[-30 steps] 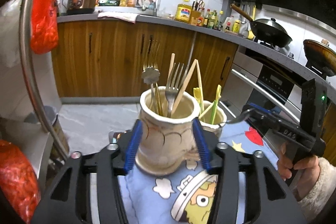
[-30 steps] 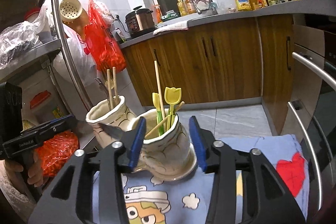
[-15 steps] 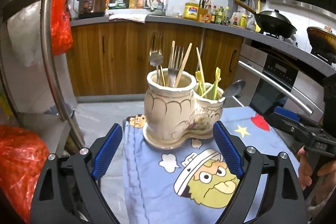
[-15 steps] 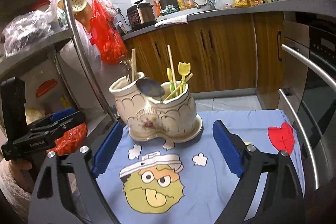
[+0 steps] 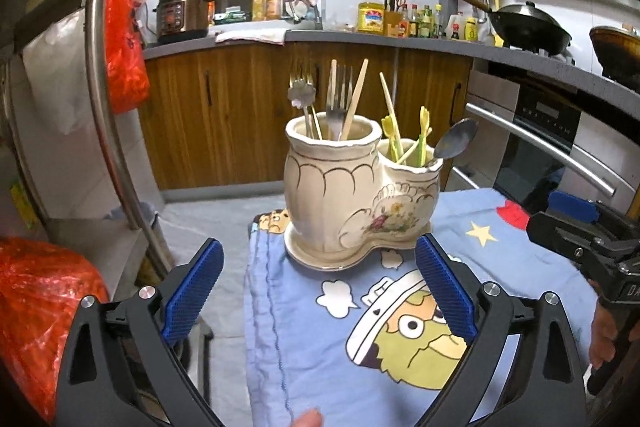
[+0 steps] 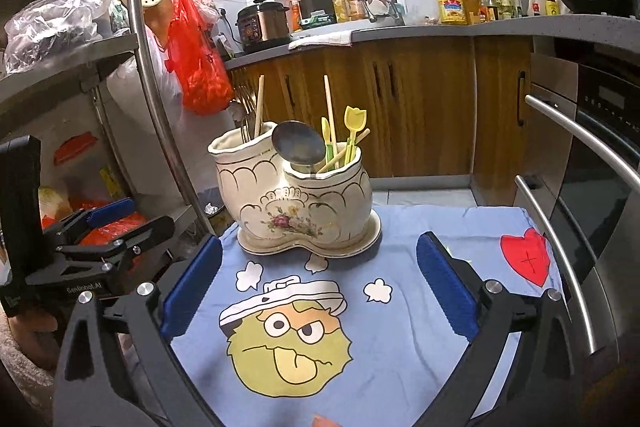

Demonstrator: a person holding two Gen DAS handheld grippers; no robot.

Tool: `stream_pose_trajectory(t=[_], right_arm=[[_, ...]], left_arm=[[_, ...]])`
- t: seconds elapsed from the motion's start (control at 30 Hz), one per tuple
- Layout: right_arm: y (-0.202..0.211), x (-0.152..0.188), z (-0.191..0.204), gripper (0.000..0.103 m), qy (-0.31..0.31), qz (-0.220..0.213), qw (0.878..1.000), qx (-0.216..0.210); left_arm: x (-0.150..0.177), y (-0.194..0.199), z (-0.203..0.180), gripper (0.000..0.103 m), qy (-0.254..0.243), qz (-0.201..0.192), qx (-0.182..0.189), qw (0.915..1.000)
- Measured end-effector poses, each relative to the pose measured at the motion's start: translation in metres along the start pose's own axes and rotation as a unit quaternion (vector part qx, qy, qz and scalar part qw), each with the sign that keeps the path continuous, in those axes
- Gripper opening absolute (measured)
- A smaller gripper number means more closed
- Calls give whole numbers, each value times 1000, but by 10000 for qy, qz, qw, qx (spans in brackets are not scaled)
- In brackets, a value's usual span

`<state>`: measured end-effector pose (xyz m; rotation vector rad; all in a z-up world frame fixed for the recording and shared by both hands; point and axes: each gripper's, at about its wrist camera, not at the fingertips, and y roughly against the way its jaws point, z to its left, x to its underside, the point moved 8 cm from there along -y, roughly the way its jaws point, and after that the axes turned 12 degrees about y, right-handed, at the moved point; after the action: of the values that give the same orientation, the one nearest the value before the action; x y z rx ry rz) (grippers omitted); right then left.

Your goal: Organize utensils

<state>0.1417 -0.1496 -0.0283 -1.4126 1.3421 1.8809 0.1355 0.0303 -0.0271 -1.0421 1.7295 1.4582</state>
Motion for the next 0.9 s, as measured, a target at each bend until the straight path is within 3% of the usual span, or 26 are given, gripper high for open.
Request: stream_pose_trajectory(t=[0.9], right_arm=[[-9,6,-1,97,-48,108,9999,-40]], left_arm=[[6,-9,-3,96,4,83,21,10000]])
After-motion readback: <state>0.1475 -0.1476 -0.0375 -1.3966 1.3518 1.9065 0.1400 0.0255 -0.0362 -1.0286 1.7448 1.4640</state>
